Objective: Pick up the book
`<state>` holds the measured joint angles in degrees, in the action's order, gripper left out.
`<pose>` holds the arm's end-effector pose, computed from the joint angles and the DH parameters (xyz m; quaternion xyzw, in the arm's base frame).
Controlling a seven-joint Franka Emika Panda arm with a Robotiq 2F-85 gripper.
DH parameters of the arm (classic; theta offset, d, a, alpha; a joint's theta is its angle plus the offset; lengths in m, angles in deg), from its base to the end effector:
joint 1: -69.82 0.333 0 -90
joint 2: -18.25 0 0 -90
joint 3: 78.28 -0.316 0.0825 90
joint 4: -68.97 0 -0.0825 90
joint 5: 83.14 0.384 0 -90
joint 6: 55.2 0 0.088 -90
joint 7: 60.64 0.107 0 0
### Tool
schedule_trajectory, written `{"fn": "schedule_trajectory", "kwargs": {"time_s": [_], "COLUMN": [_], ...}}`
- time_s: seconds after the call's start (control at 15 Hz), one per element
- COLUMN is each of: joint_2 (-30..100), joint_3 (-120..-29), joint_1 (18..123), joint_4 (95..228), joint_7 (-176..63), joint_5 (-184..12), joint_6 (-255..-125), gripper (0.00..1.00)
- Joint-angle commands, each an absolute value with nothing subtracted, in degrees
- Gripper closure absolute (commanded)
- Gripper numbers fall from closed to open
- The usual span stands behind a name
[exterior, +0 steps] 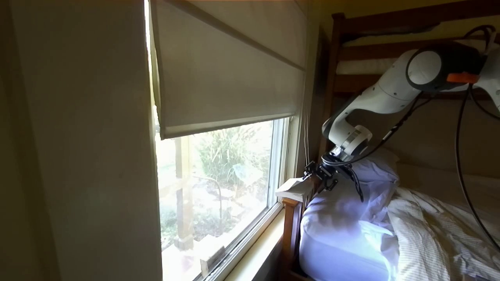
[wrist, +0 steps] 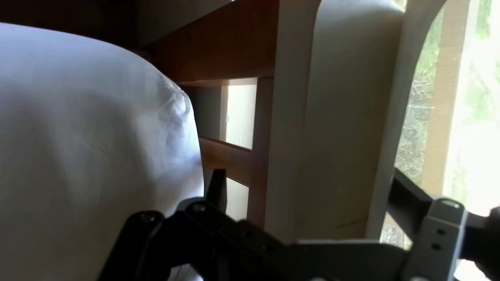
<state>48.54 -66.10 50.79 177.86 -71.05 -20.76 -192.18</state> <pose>0.5482 -0.3155 0.2263 -0.7966 0.5237 -0.1110 0.2808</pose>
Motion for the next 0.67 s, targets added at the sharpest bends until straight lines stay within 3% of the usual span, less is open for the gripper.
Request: {"fn": "schedule_trajectory", "kwargs": {"time_s": [0.0,0.6], "joint_2": [51.3,52.5], "joint_3": [-67.4,-67.6], "joint_1": [50.8,50.1], "joint_4": [175.6,176.8], "joint_7": [-69.1,-67.4], "joint_5": [-20.3,-20.8], "joint_6": [-194.1,-193.9], "gripper": [0.0,0.0]}}
